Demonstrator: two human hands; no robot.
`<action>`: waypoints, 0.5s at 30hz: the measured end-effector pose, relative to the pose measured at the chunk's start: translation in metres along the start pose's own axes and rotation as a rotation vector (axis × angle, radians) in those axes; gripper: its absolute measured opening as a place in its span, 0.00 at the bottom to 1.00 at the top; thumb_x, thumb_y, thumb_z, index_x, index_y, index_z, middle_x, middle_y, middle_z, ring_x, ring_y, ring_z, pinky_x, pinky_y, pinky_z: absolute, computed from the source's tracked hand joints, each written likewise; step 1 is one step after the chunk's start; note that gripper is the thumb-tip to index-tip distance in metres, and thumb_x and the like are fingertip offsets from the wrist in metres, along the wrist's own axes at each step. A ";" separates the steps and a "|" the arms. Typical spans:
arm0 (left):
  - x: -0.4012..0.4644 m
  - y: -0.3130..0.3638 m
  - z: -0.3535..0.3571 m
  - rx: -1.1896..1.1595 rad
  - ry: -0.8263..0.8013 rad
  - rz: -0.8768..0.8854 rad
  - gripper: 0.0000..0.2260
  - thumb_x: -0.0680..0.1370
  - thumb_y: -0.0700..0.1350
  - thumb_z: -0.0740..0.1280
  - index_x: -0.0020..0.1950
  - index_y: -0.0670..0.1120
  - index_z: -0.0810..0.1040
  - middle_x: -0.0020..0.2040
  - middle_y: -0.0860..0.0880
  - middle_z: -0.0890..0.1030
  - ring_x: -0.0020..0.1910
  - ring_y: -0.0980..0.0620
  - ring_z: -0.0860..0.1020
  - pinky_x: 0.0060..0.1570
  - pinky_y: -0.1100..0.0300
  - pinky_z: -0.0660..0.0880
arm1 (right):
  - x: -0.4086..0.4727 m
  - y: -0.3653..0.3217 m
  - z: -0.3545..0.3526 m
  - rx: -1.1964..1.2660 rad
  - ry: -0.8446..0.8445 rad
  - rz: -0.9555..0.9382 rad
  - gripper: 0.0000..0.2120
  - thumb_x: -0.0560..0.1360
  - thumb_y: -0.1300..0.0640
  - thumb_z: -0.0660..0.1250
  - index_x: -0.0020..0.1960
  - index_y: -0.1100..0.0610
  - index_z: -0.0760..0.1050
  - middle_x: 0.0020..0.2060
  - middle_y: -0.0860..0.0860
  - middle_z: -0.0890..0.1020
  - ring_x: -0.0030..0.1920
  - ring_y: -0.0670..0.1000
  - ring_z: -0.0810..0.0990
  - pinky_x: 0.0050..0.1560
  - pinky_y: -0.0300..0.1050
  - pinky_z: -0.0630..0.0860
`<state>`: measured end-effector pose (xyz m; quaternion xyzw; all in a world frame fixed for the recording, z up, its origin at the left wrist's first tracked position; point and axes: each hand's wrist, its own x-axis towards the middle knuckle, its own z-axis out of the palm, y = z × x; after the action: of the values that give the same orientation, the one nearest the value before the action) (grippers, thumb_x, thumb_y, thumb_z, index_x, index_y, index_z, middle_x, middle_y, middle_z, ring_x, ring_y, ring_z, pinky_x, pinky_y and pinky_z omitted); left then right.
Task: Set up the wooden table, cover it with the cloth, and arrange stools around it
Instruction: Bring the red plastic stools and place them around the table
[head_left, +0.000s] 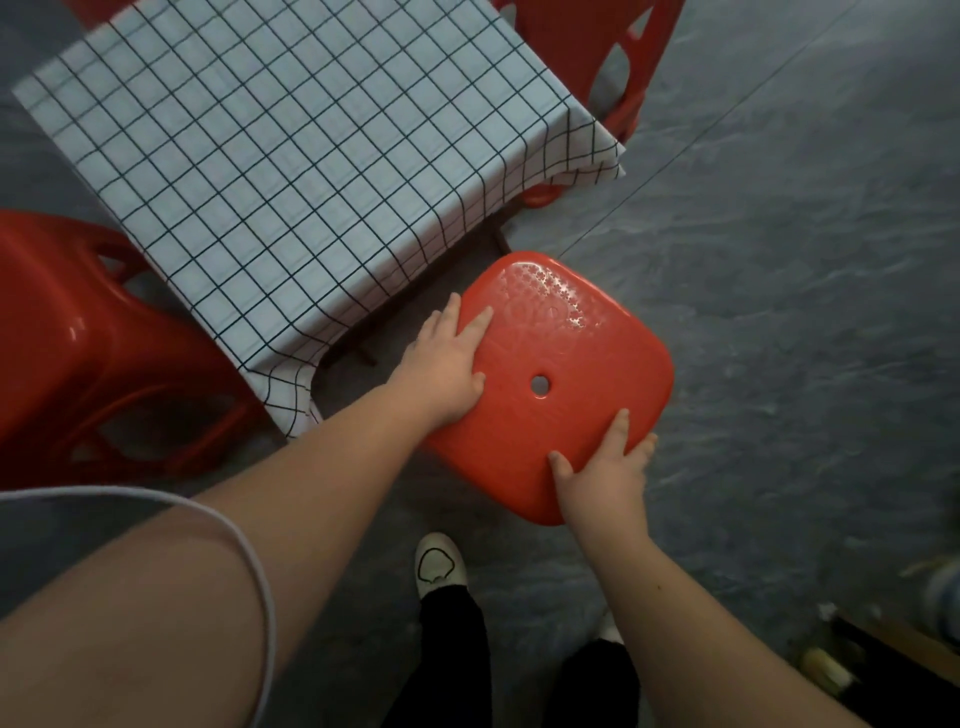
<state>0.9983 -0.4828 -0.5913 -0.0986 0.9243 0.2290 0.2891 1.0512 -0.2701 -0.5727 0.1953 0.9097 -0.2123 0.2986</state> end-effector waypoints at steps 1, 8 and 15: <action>-0.007 0.000 0.002 -0.033 0.024 -0.017 0.37 0.78 0.50 0.66 0.81 0.58 0.47 0.82 0.45 0.42 0.80 0.41 0.48 0.77 0.42 0.55 | -0.001 -0.001 -0.007 -0.031 0.013 -0.039 0.47 0.76 0.46 0.71 0.82 0.50 0.43 0.80 0.61 0.43 0.77 0.66 0.57 0.72 0.61 0.65; -0.059 0.004 0.029 -0.264 0.157 -0.236 0.40 0.77 0.48 0.70 0.81 0.55 0.49 0.82 0.43 0.47 0.80 0.41 0.51 0.77 0.44 0.55 | 0.032 -0.011 -0.059 -0.223 -0.027 -0.364 0.40 0.76 0.52 0.70 0.82 0.50 0.52 0.82 0.54 0.48 0.80 0.58 0.48 0.78 0.57 0.54; -0.093 0.054 0.075 -0.739 0.337 -0.681 0.52 0.72 0.51 0.77 0.80 0.61 0.40 0.80 0.41 0.36 0.80 0.39 0.50 0.76 0.46 0.56 | 0.110 -0.040 -0.093 -0.573 -0.148 -0.705 0.44 0.73 0.47 0.74 0.80 0.39 0.50 0.82 0.55 0.45 0.81 0.60 0.44 0.79 0.60 0.50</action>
<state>1.0937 -0.3953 -0.5720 -0.5239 0.7311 0.4137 0.1404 0.9077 -0.2315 -0.5630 -0.2320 0.9190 -0.0541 0.3142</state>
